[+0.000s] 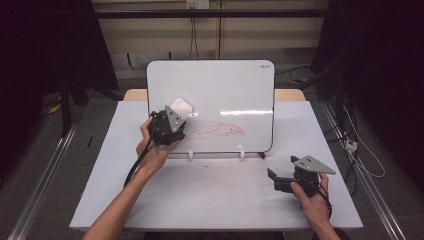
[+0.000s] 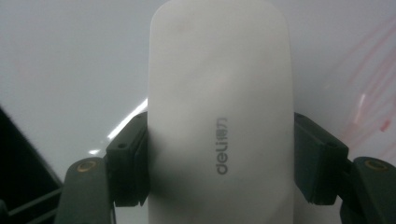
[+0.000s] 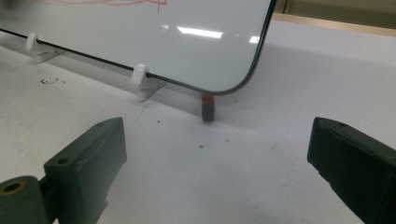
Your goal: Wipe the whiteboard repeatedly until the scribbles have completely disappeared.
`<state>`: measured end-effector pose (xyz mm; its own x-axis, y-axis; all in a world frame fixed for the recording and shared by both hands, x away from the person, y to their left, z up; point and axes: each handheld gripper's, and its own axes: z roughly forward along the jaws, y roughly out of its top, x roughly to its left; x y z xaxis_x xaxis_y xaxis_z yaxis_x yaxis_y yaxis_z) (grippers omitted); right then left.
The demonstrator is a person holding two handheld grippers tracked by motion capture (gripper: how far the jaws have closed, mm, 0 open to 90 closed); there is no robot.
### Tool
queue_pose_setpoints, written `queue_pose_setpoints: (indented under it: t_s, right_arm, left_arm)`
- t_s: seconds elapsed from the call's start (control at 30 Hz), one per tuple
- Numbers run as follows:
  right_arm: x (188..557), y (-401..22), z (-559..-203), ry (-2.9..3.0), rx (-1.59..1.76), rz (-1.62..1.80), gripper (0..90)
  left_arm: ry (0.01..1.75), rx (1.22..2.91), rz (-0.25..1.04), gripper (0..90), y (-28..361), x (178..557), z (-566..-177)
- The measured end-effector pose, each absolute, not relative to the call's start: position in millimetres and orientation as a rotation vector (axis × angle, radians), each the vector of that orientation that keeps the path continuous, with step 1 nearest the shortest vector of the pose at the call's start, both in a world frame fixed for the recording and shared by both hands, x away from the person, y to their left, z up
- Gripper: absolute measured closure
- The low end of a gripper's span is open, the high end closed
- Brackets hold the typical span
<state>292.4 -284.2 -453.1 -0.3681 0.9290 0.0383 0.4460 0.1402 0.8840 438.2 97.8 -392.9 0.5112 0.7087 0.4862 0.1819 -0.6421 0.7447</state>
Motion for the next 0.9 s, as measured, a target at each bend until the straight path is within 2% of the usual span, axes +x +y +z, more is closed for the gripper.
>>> queue_pose_setpoints:
  t_s: [0.4, 0.9]
  right_arm:
    - [291, -284, -452, 1.888, 1.304, 1.177, 4.6]
    - [290, -283, -452, 1.895, 1.298, 1.181, 4.6]
  left_arm:
    - [0.622, 2.205, 1.087, 31.1, 76, 416, -415]
    - [0.576, 2.234, 1.1, 31.1, 74, 405, -427]
